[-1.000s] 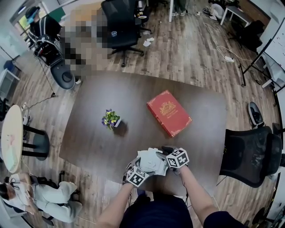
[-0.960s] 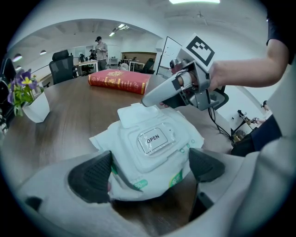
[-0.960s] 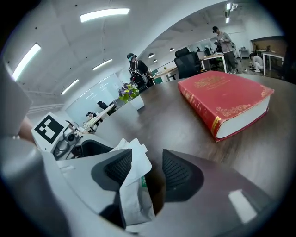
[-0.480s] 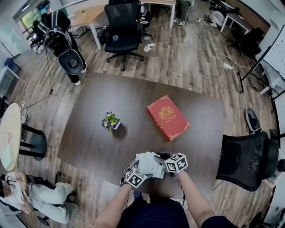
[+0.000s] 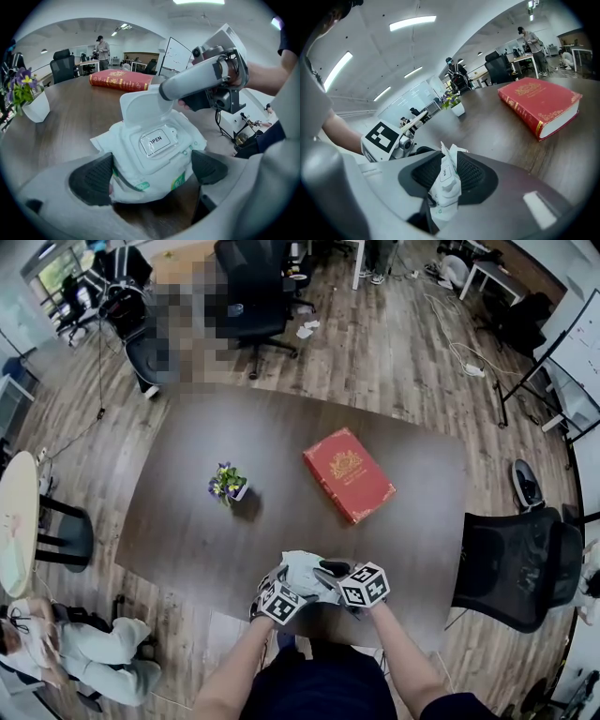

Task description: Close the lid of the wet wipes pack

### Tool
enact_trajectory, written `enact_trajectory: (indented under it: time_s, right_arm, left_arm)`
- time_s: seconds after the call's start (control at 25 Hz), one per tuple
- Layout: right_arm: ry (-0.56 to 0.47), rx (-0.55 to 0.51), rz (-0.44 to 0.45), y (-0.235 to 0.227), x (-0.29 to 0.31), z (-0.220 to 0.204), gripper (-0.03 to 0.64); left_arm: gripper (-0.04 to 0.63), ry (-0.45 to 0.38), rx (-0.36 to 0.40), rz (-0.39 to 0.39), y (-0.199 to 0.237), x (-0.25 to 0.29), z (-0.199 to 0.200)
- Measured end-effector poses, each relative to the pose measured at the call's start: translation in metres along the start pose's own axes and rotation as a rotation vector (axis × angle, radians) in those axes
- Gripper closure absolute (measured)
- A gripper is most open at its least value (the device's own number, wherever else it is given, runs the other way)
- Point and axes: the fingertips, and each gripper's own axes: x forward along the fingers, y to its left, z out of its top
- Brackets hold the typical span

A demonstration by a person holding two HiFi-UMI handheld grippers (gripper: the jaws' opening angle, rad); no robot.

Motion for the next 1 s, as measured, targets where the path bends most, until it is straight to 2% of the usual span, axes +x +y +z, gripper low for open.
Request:
enact_trajectory:
  time_s: [0.36, 0.64, 0.76, 0.88, 1.0]
  right_arm:
    - [0.005, 0.014, -0.002, 0.009, -0.001, -0.009, 0.491]
    - [0.093, -0.027, 0.001, 0.025, 0.004, -0.030, 0.474]
    - [0.116, -0.018, -0.003, 0.029, 0.006, -0.042, 0.486]
    - [0.120, 0.012, -0.046, 0.026, 0.008, -0.053, 0.486]
    - [0.123, -0.008, -0.176, 0.016, 0.006, -0.054, 0.486]
  left_arm:
    - [0.071, 0.009, -0.011, -0.002, -0.002, -0.002, -0.003]
    - [0.071, -0.002, -0.007, -0.004, -0.003, -0.002, -0.002]
    - [0.071, -0.011, -0.001, -0.004, -0.003, -0.002, 0.000]
    - [0.071, -0.010, -0.002, -0.001, -0.003, -0.002, -0.001]
    - [0.071, -0.021, 0.007, -0.001, -0.002, -0.003, 0.002]
